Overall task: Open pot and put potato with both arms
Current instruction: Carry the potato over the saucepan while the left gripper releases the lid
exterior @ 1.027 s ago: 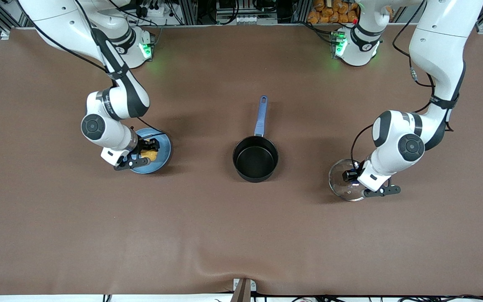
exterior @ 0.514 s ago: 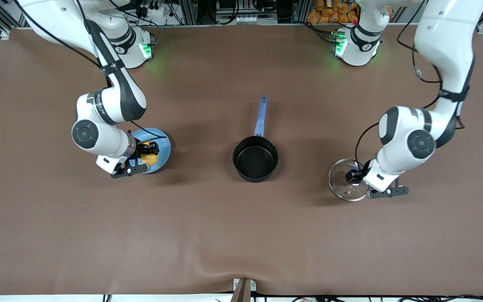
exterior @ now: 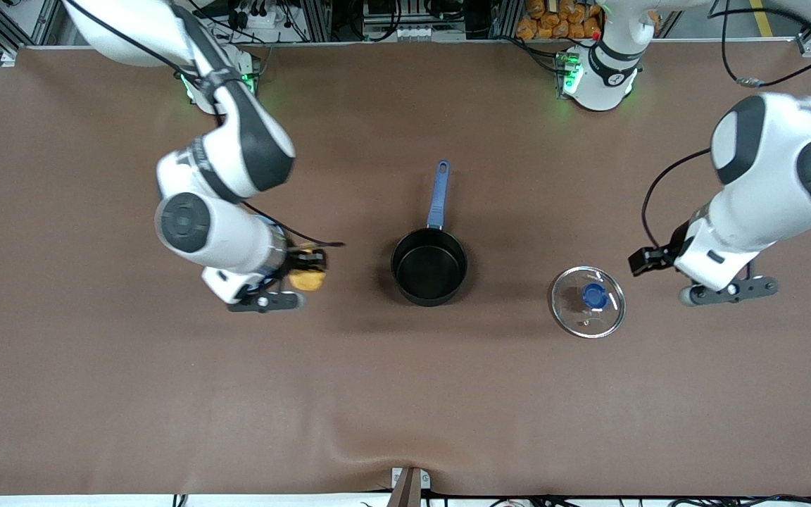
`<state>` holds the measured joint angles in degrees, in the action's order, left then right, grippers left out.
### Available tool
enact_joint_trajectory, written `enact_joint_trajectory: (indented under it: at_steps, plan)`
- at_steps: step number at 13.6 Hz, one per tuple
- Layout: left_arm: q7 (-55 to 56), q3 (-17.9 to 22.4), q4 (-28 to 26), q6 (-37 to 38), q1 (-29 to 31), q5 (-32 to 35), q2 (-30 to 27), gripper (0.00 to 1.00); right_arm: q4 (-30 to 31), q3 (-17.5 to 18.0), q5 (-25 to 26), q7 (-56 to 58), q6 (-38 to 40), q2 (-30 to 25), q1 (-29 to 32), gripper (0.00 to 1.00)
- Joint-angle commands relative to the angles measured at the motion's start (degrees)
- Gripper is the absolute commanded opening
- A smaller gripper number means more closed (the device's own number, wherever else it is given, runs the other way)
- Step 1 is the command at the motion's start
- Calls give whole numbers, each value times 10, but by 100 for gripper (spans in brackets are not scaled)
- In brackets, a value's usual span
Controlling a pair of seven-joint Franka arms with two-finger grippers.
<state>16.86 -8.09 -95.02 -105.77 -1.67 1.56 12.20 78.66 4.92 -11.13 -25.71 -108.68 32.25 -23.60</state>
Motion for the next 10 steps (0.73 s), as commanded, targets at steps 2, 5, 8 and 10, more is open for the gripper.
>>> enact_joint_trajectory:
  at_steps: [2, 5, 8, 10]
  plan:
    - [-28, -1, 58, 85, 2, 7, -30, 81, -152, -5, -10, -96, -6, 105, -63, 0]
    - [-49, 1, 123, 157, 4, 0, -33, 99, -156, -5, -9, -98, -40, 122, -102, 0]
    - [-53, -1, 152, 187, 4, -11, -34, 100, -156, -7, -8, -108, -70, 146, -130, 0]
    - [-52, 0, 172, 194, 4, -15, -34, 100, -156, -8, -7, -109, -88, 163, -145, 0]
